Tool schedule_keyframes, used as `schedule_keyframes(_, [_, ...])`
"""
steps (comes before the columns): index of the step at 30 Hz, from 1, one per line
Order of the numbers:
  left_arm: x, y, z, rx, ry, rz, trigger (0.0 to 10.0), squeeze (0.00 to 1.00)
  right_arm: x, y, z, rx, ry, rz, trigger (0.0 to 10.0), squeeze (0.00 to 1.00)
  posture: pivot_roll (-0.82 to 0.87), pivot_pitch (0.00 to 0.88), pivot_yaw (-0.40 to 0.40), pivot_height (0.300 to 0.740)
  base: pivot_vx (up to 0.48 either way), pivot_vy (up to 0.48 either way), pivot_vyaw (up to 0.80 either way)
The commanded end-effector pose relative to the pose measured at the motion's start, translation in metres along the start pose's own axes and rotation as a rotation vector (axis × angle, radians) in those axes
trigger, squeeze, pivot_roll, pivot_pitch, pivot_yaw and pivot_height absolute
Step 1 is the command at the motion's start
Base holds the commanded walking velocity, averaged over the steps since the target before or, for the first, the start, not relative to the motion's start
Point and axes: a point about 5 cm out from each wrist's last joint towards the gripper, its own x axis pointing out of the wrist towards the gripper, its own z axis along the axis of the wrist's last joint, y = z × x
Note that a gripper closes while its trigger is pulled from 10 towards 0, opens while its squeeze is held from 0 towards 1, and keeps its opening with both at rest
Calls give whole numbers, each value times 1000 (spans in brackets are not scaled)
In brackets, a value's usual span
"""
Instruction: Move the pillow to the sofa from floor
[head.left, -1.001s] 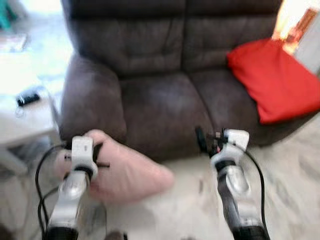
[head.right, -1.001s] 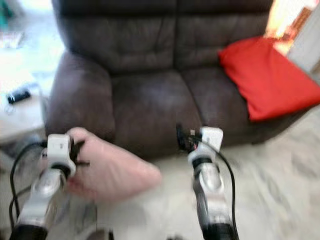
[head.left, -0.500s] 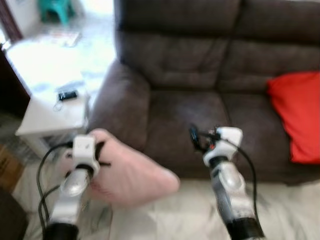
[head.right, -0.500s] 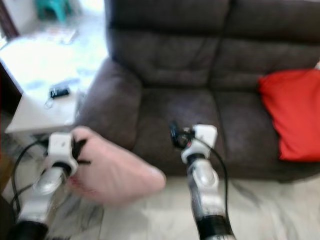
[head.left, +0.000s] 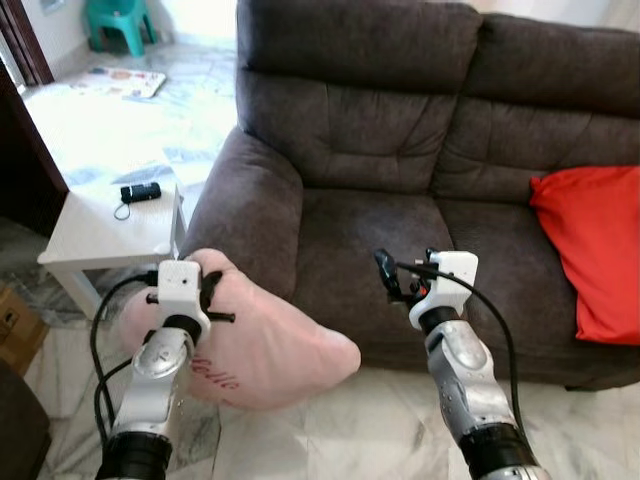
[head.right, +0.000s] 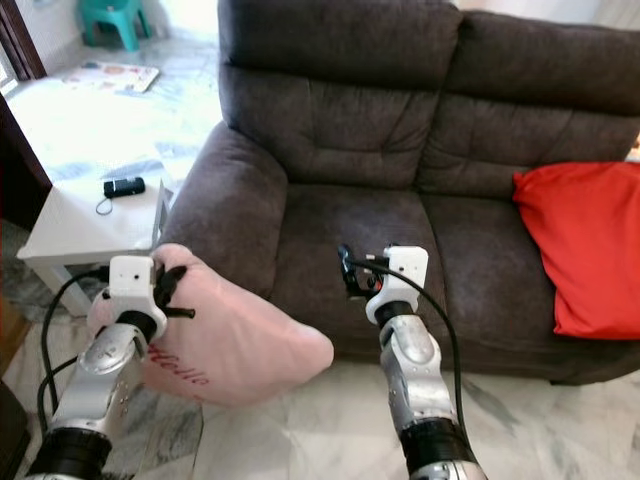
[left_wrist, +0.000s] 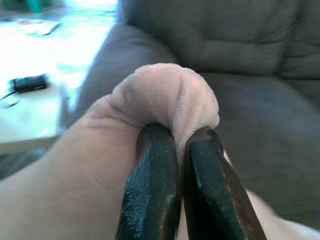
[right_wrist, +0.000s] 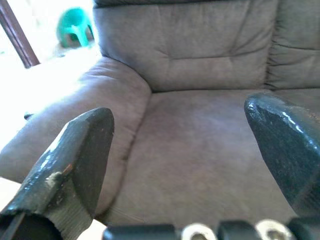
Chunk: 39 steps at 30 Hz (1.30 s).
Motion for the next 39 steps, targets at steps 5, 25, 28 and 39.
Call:
schedule_keyframes(5, [11, -14, 42, 8, -155, -87, 10000, 0, 5, -4, -12, -109, 157, 111, 10000, 0, 138, 0, -86, 740, 0, 0, 0])
schedule_keyframes(25, [11, -54, 68, -5, -162, -413, 10000, 0, -8, -21, -35, -260, 435, 322, 10000, 0, 146, 0, -125, 740, 0, 0, 0])
schedule_keyframes(28, [7, -58, 66, -4, -134, -476, 10000, 0, -7, -26, -33, -275, 441, 305, 10000, 0, 145, 0, -126, 740, 0, 0, 0])
schedule_keyframes(39, [3, -76, 69, -28, -97, -628, 10000, 0, -7, -43, -26, -398, 452, 203, 10000, 0, 115, 0, -94, 740, 0, 0, 0])
